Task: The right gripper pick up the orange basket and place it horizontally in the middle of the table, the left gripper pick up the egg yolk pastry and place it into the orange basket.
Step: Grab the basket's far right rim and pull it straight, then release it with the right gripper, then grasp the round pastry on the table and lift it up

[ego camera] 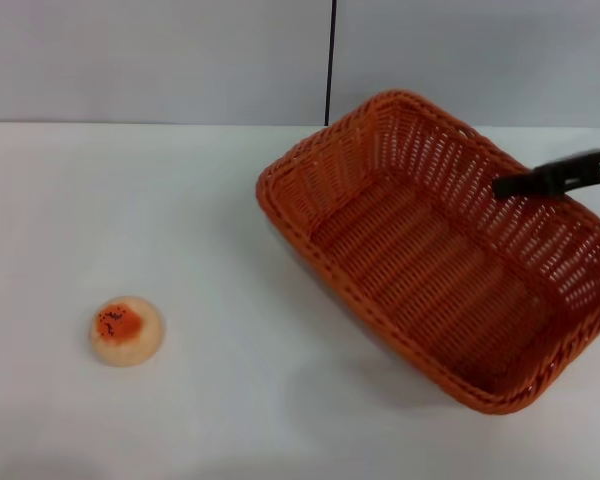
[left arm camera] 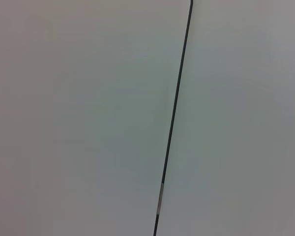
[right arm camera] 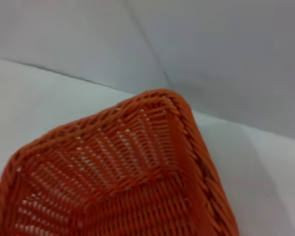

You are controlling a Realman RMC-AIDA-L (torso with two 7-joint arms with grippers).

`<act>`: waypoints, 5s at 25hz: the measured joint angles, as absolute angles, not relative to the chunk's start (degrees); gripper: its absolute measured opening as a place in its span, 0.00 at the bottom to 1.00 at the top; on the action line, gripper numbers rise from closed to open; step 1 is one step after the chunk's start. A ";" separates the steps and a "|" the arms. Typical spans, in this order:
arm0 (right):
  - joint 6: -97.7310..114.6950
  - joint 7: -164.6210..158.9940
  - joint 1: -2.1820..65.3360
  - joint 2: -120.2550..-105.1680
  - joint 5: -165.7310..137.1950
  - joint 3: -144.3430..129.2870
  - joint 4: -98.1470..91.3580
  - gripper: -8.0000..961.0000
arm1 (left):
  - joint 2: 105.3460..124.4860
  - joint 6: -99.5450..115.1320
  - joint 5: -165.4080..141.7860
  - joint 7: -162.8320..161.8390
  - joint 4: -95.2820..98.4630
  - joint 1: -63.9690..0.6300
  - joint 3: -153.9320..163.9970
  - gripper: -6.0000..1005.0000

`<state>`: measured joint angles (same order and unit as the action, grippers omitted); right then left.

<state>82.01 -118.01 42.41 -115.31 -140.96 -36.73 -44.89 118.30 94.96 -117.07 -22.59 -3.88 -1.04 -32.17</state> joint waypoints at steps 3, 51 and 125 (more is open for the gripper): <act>84.53 -113.86 42.47 -115.21 -138.96 -36.75 -46.69 0.19 | 118.28 95.74 -117.18 -22.40 -3.77 -0.62 -32.02 0.77; 86.36 -73.99 46.04 -117.86 -130.57 -51.74 -49.11 0.21 | 118.39 102.03 -117.47 -22.00 -2.46 5.34 -30.67 0.74; 101.20 -68.29 13.24 -118.76 -64.98 -41.21 -38.79 0.45 | 118.04 89.08 -122.38 -48.24 16.85 -11.61 14.56 0.41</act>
